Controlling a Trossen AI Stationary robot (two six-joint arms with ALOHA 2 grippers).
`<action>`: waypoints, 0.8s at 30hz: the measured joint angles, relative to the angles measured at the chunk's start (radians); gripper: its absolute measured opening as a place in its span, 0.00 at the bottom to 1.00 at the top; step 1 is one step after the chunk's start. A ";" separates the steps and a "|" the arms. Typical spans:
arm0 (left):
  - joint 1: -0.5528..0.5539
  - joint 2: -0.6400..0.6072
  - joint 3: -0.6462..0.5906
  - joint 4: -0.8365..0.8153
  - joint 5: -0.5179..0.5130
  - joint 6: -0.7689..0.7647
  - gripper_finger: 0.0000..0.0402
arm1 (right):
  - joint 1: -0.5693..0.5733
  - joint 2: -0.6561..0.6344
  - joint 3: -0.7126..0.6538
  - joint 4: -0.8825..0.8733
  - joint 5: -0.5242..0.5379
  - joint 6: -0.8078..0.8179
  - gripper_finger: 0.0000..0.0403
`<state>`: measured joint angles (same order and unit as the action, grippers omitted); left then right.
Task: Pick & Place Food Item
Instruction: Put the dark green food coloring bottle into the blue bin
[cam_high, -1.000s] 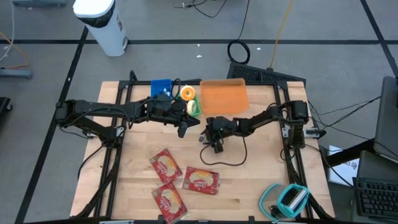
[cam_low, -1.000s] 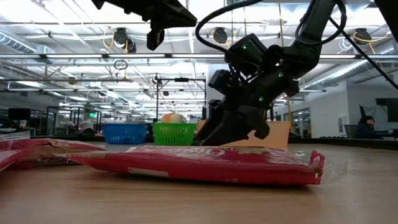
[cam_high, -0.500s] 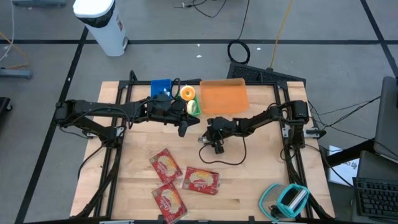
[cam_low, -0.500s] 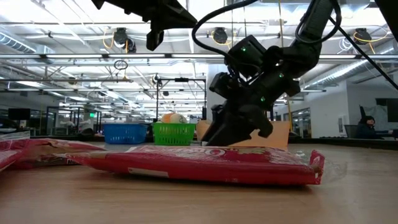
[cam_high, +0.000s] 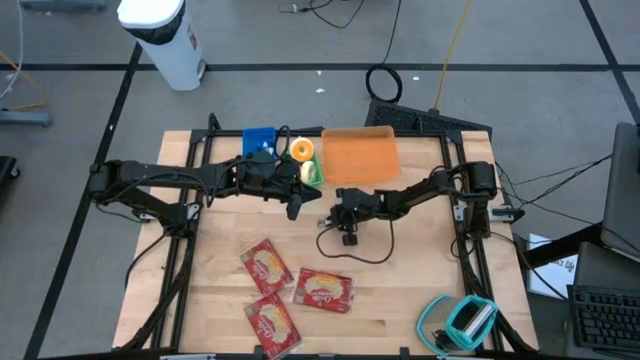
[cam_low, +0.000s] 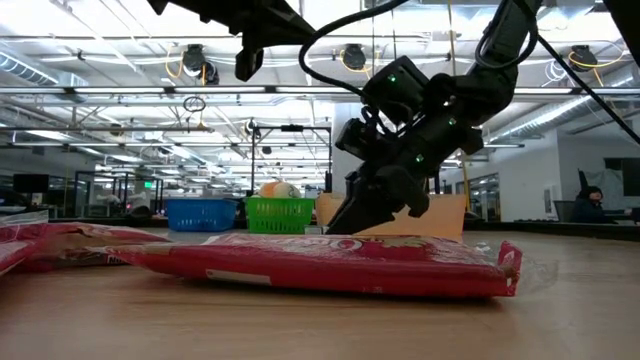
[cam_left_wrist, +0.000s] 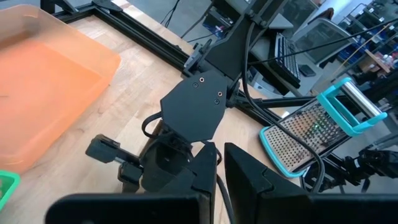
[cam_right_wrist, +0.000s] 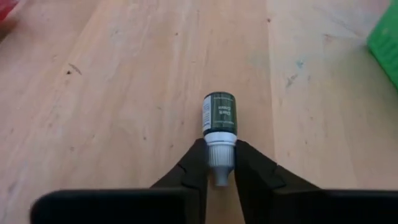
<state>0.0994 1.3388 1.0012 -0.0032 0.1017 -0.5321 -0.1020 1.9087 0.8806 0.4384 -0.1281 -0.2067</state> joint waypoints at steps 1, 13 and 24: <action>0.000 0.000 0.000 0.000 0.000 -0.003 0.08 | 0.000 -0.004 0.000 0.000 0.003 0.008 0.10; -0.054 0.000 0.000 -0.005 -0.065 -0.092 0.09 | 0.128 -0.307 -0.002 -0.152 0.459 -0.118 0.12; -0.051 0.085 0.001 0.044 -0.163 -0.172 0.47 | 0.255 -0.506 -0.001 -0.088 0.682 -0.246 0.11</action>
<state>0.0484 1.4241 1.0019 0.0410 -0.0618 -0.7044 0.1532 1.4029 0.8798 0.3508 0.5538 -0.4522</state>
